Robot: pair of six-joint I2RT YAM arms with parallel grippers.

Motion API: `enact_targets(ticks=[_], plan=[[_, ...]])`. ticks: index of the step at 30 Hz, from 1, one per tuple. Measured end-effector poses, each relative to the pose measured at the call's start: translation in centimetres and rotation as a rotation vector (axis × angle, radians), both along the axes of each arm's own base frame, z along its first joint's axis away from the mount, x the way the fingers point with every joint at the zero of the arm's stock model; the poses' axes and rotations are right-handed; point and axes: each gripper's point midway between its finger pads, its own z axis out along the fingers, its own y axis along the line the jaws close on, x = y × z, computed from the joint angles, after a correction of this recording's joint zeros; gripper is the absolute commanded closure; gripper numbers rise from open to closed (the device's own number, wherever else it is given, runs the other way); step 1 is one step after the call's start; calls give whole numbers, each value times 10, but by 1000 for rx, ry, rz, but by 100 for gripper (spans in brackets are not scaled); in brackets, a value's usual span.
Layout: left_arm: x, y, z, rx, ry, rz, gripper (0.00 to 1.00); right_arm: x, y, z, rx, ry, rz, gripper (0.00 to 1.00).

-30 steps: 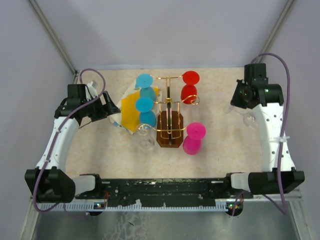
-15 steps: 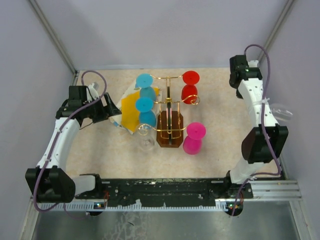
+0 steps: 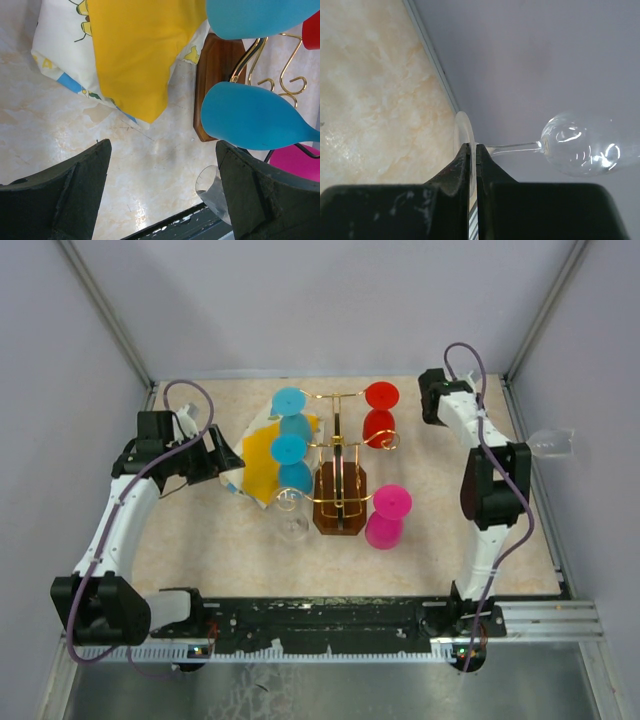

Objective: Take the wine glass off the wine glass rack

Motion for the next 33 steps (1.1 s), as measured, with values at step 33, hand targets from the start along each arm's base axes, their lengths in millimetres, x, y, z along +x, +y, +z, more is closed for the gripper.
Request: enact_targets(ticks=[33], plan=[[-11, -16, 7, -90, 3, -53, 11, -19, -29, -127, -102, 311, -77, 100]])
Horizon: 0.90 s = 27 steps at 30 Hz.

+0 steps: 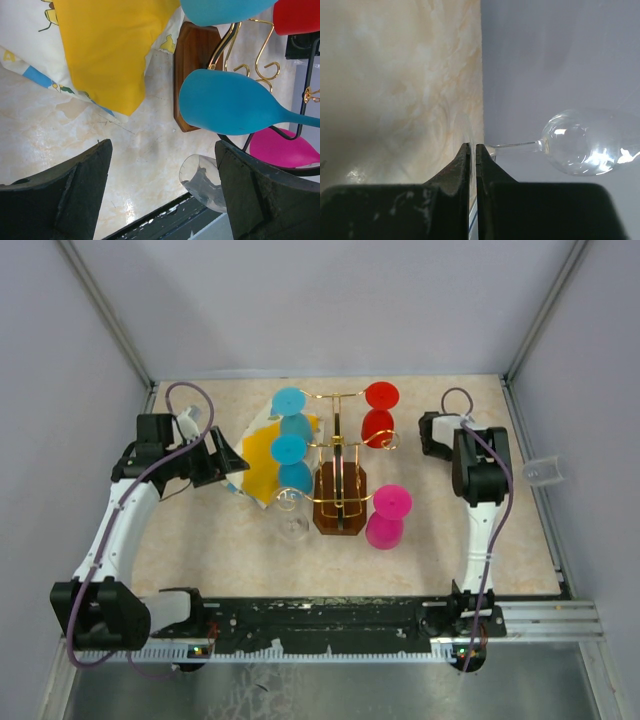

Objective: Take the wine glass off the wine glass rack

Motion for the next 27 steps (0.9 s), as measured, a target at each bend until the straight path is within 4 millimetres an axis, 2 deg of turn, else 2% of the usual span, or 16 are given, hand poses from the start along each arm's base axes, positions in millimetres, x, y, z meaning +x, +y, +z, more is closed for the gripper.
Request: enact_targets(ticks=[4, 27], plan=[[-2, -1, -1, -5, 5, -3, 11, -2, 1, -10, 6, 19, -3, 100], [-5, -1, -5, -6, 21, -4, 11, -10, -3, -16, -39, 102, -1, 100]])
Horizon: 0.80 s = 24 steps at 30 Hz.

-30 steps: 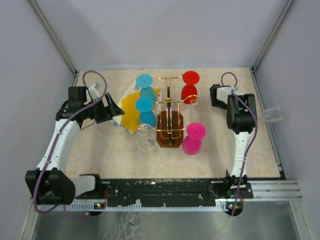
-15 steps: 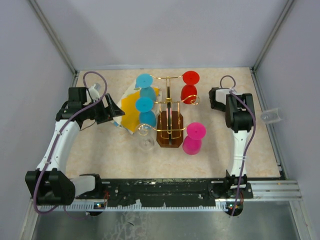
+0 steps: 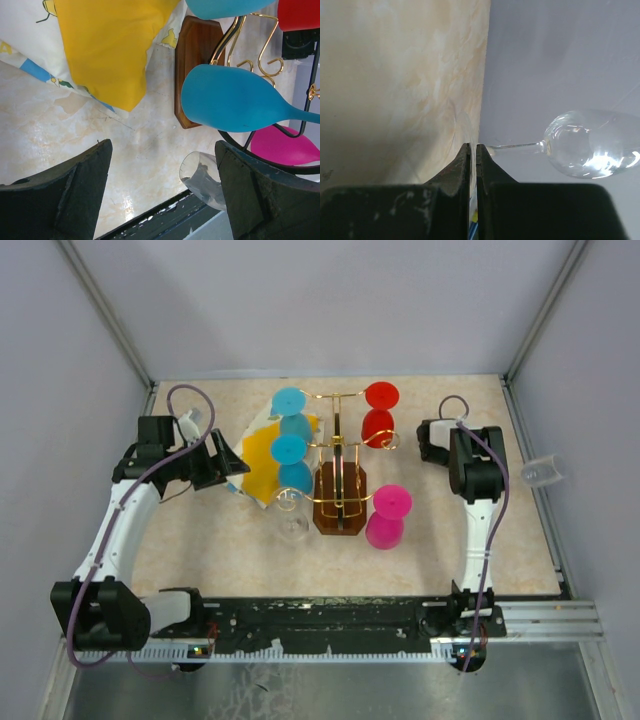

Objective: Take the wine glass off the wine glass rack

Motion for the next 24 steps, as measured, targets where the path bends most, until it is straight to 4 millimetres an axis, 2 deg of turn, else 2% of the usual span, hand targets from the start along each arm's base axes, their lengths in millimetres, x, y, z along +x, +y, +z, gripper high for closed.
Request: enact_targets(ticks=[24], plan=[[-4, 0, -6, -1, 20, -2, 11, -1, 6, -1, -15, -9, 5, 100]])
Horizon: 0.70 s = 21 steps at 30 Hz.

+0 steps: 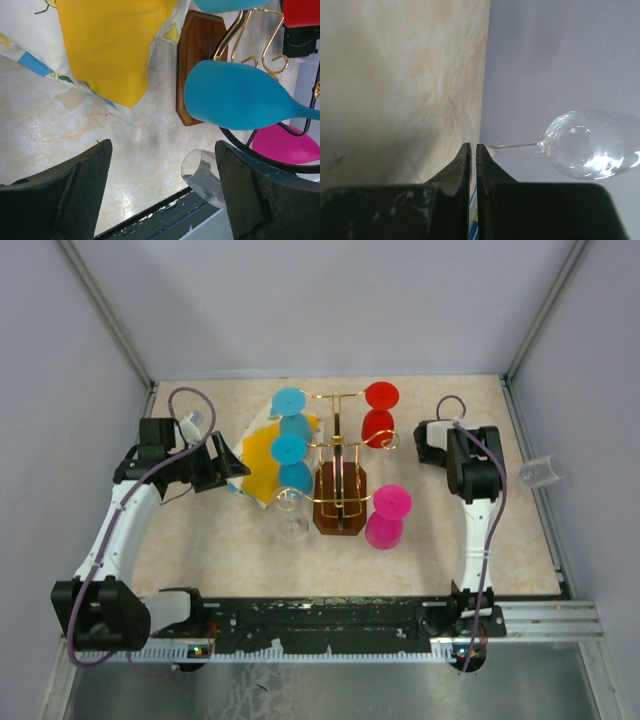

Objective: Take the wine glass off the wine glass rack

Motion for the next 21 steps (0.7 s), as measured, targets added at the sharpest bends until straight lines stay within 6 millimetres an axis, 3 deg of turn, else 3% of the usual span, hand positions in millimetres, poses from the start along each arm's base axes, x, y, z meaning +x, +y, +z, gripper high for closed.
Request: enact_targets(ticks=[5, 9, 15, 21], plan=[[0, 0, 1, 1, -3, 1, 11, 1, 3, 4, 36, -49, -8, 100], [-1, 0, 0, 2, 0, 2, 11, 12, 11, 19, 130, -183, -14, 100], [-2, 5, 1, 26, 10, 18, 11, 31, 19, 81, 235, -385, 23, 100], [7, 13, 24, 64, -47, 63, 14, 38, 23, 149, 287, -562, 85, 100]])
